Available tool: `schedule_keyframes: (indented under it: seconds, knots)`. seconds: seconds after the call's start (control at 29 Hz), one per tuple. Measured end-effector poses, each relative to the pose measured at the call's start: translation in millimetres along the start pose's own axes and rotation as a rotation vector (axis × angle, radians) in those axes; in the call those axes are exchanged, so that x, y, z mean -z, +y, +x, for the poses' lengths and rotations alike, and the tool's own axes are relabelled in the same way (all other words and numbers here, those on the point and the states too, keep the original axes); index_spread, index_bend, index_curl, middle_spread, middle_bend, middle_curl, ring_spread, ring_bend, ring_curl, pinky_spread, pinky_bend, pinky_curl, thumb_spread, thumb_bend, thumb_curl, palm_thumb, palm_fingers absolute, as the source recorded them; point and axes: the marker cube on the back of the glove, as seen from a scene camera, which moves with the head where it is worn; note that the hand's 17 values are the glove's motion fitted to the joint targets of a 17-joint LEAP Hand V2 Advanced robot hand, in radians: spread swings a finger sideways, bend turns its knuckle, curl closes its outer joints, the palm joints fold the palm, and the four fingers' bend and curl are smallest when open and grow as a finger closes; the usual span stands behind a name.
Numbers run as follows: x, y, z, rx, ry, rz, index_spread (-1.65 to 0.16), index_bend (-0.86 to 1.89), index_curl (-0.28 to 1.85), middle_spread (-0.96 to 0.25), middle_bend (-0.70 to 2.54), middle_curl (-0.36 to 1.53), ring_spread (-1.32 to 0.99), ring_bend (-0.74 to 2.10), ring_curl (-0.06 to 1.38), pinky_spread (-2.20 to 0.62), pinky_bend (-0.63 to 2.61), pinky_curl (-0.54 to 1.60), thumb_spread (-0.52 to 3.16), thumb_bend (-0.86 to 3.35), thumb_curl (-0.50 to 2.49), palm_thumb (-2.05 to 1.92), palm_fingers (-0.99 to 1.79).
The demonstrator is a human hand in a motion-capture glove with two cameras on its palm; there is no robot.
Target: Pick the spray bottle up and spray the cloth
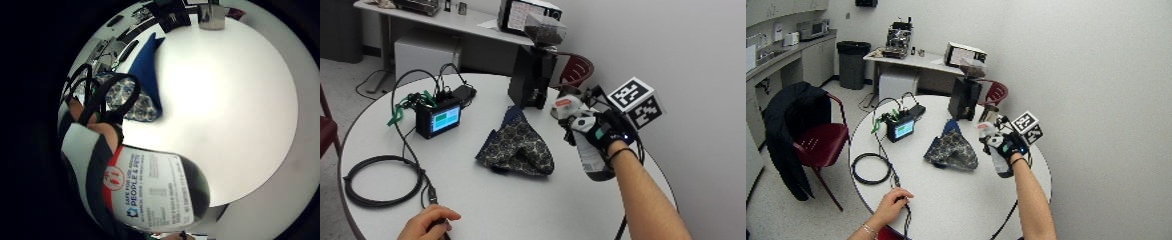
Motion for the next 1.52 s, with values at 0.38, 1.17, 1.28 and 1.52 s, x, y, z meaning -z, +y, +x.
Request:
schedule_keyframes:
  seconds: [0.38,1.17,1.28,1.52]
  knots:
    - [-20.0,5.7,38.5,-0.085,0.033,-0.053,-0.19,0.16,0.42,-0.09,0.56,0.47,-0.10,0.66,0.43,-0.06,0.29,0.38,0.91,-0.02,0.53,0.91,1.30]
    - [-92.5,13.3,-99.8,0.392,-0.477,-0.078,-0.22,0.21,0.46,-0.09,0.44,0.43,-0.10,0.49,0.38,0.04,0.18,0.35,1.02,-0.03,0.44,0.81,1.12]
    - [-117.7,8.8,-87.3,0.357,-0.515,-0.085,-0.22,0.20,0.46,-0.09,0.42,0.42,-0.10,0.47,0.38,0.05,0.16,0.34,1.03,-0.03,0.43,0.80,1.12]
    - [-149.6,3.9,-64.8,0.331,-0.463,-0.105,-0.22,0.18,0.45,-0.09,0.39,0.42,-0.11,0.44,0.37,0.06,0.15,0.32,1.03,-0.03,0.40,0.78,1.12]
